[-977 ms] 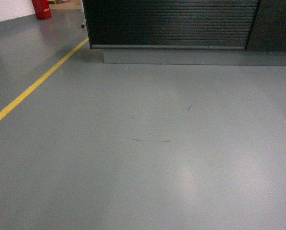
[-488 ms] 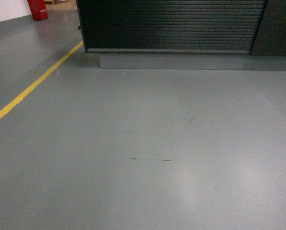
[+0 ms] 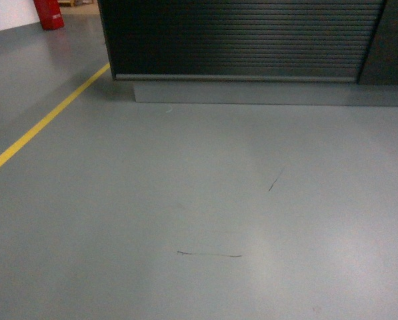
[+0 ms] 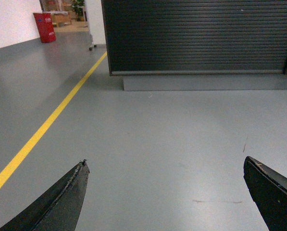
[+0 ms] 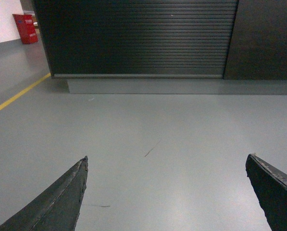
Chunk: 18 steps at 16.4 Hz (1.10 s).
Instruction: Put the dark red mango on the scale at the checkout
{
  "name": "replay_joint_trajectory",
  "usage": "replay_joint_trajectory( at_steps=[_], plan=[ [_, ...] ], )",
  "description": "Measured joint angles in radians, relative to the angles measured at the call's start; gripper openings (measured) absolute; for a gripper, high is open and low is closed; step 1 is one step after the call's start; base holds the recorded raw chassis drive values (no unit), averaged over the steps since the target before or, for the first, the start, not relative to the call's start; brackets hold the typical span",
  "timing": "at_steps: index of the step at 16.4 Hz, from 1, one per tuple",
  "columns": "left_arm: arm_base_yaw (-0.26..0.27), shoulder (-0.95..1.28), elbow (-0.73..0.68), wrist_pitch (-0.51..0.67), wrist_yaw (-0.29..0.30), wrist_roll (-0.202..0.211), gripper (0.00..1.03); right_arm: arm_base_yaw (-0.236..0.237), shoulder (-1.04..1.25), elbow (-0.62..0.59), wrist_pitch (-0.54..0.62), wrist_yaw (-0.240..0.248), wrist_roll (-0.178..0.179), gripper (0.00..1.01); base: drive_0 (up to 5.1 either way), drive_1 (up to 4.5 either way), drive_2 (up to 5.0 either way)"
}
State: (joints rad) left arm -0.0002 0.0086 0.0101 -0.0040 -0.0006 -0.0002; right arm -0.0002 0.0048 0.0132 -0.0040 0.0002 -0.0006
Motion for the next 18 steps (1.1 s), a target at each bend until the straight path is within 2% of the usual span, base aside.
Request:
replay_joint_trajectory(
  at_steps=[18],
  plan=[
    [0.000,0.000,0.000,0.002,0.001,0.000,0.98,0.000,0.000,0.000,0.001,0.000,0.000,0.98,0.0,4.30,-4.4]
  ],
)
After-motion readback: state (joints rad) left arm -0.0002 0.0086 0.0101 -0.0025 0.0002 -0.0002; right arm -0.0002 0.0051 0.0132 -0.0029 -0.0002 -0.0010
